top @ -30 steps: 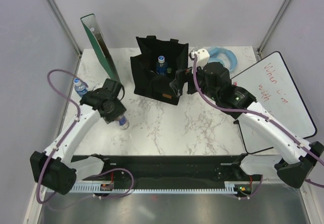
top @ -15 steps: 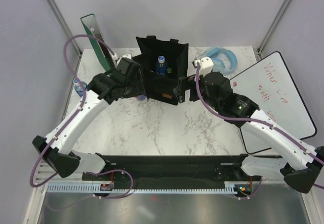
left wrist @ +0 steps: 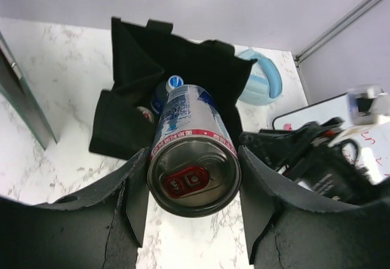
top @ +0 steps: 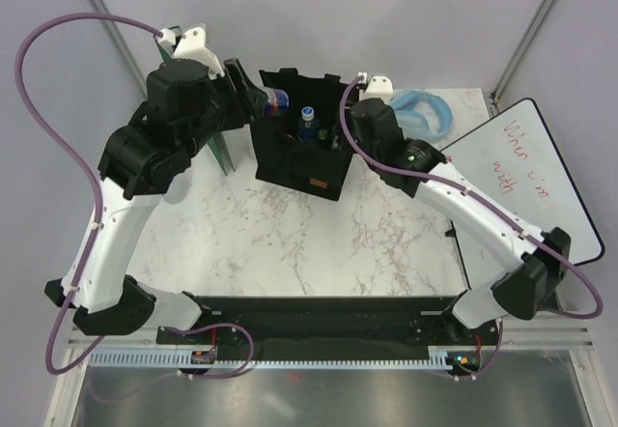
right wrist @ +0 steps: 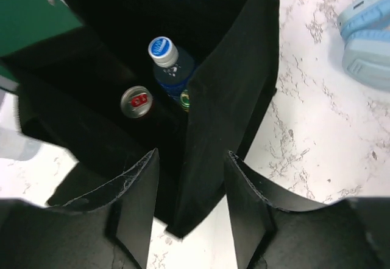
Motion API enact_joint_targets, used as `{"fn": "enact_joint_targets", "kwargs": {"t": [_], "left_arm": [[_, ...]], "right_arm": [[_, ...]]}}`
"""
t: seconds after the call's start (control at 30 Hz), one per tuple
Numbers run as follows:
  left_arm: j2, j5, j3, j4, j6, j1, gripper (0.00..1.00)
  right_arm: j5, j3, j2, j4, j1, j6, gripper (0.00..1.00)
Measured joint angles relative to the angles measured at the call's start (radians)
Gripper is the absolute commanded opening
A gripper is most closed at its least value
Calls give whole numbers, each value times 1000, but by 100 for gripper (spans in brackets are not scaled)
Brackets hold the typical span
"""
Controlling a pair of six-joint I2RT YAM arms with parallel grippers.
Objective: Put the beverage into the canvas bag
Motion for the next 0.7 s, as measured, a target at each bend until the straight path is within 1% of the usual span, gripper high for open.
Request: {"fn": "enact_joint_targets", "kwargs": {"t": [0.1, 0.17, 0.23, 0.27, 0.3, 0.33, 0.37, 0.53, 0.7], "left_arm": [[57, 1, 27, 58, 39, 0, 2], [94, 0, 28, 84, 60, 0, 2], [140, 1, 28, 114, 85, 0, 2], [165, 2, 28, 129, 96, 0, 2], [185, 3, 28, 143, 105, 0, 2], [212, 4, 28, 159, 115, 0, 2], [230, 5, 28, 172, 122, 0, 2], [339, -3, 31, 256, 177, 0, 2], [457, -35, 90, 314, 243, 4, 2]], "right_arm": [[-8, 3, 55, 1, -14, 8, 55], [-15, 3, 77, 3, -18, 7, 52], [-17, 0, 90, 5, -18, 7, 43], [-17, -2, 94, 6, -18, 7, 37], [-18, -3, 97, 7, -18, 6, 18], [-18, -4, 100, 10, -18, 5, 8], [-17, -5, 101, 11, -17, -3, 0], [-18, -26, 101, 36, -16, 6, 0], [-27, -61, 81, 68, -15, 3, 0]]}}
